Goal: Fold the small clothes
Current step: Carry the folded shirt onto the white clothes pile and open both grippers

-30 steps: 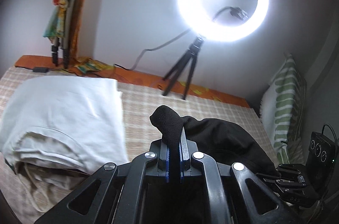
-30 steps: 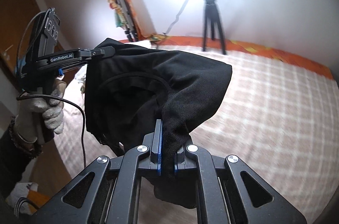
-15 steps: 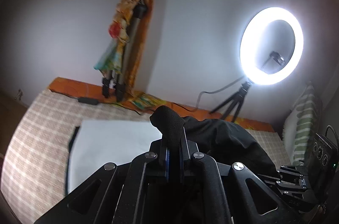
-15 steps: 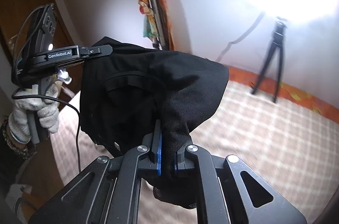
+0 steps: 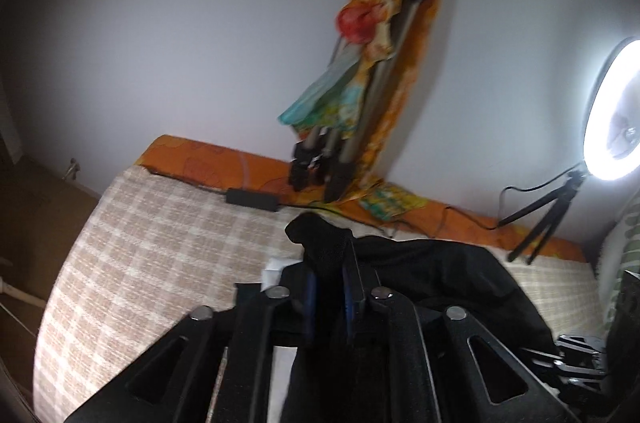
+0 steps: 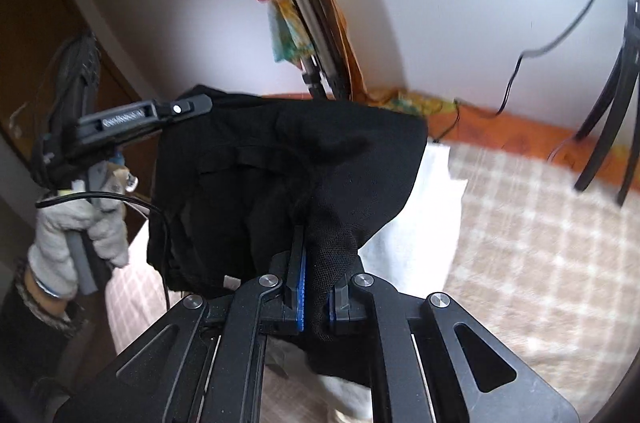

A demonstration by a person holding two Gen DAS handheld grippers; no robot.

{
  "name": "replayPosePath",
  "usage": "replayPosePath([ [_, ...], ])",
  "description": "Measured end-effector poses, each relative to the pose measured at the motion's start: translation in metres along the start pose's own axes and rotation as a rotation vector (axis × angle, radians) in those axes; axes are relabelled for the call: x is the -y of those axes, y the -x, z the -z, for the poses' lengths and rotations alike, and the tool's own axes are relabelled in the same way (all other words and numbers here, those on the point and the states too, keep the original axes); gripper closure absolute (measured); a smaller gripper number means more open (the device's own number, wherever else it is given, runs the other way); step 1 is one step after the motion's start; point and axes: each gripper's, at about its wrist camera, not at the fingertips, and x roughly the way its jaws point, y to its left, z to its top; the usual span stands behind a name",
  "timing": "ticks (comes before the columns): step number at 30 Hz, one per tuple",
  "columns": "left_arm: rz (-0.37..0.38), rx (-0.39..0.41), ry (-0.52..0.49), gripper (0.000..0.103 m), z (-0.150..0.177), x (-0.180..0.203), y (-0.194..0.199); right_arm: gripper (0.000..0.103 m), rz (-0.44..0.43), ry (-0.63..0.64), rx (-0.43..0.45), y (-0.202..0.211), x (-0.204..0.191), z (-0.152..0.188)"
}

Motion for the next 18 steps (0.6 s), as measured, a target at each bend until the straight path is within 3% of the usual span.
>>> replayPosePath([
  [2, -0.020, 0.021, 0.013, 0.069, 0.000, -0.009, 0.003, 0.092, -0.009, -0.042, -0.014, -0.002, 0.006, 0.003],
  [5, 0.021, 0.014, 0.050, 0.057, 0.002, -0.017, 0.012, 0.087, -0.009, -0.094, -0.034, 0.000, 0.018, 0.005],
  [9, 0.064, 0.010, 0.046, 0.049, 0.012, -0.020, 0.032, 0.082, -0.079, -0.178, -0.036, 0.016, 0.036, 0.012],
  [18, 0.079, -0.025, 0.053, 0.047, 0.055, -0.026, 0.065, 0.083, -0.128, -0.212, -0.097, 0.022, 0.036, 0.040],
])
